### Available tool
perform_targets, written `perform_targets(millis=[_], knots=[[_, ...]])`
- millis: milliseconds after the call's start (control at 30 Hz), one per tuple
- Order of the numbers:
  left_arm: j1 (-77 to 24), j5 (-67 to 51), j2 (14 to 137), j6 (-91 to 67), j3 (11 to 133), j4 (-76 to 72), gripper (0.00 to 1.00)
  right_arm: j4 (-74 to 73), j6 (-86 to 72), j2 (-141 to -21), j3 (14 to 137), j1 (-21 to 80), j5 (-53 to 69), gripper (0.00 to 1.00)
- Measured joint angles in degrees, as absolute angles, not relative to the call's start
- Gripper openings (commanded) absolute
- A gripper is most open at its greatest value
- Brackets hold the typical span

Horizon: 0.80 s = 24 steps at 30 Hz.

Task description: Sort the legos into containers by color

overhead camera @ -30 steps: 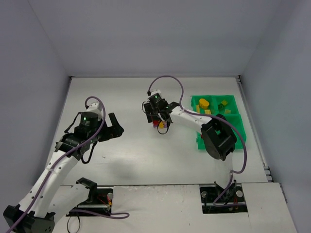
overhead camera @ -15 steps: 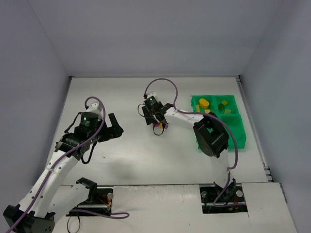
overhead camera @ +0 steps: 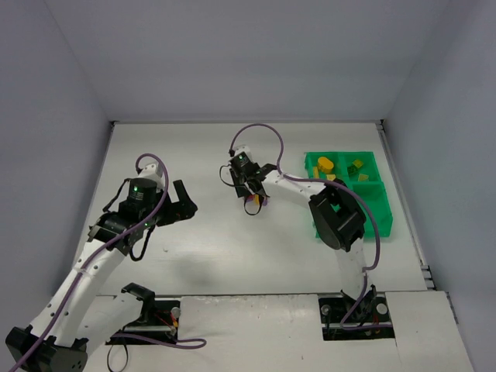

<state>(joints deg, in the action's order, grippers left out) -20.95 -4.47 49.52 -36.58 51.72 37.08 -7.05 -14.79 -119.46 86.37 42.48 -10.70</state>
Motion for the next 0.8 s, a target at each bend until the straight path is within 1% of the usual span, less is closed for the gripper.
perform_targets(millis=[133,267,433,500,633,800], knots=[[-20.9,-5.9,49.1,-35.7,51.6,35.7,0.96,-5.1,-14.0,-115.8,83.9,42.5,-6.7,0.00],[-20.9,-9.0,47.6,-34.5,50.4,32.4,0.96,-0.7,-13.3,-105.6,77.8,41.8,0.7,0.00],[-20.9,-15.6,45.1,-33.3,48.0,25.1,0.96,7.1,-13.5,-91.6,71.6,37.9,15.6,0.00],[-20.9,-18.4,44.6,-33.1,47.4,21.3,0.96,9.6,-14.0,-88.2,70.1,35.0,21.6,0.00],[-20.9,-25.6,44.8,-33.0,47.1,12.8,0.96,12.6,-14.8,-85.6,68.1,31.3,30.6,0.00],[-20.9,-35.0,48.2,-33.5,47.1,2.0,0.96,13.8,-16.0,-85.3,65.5,31.3,39.6,0.00]])
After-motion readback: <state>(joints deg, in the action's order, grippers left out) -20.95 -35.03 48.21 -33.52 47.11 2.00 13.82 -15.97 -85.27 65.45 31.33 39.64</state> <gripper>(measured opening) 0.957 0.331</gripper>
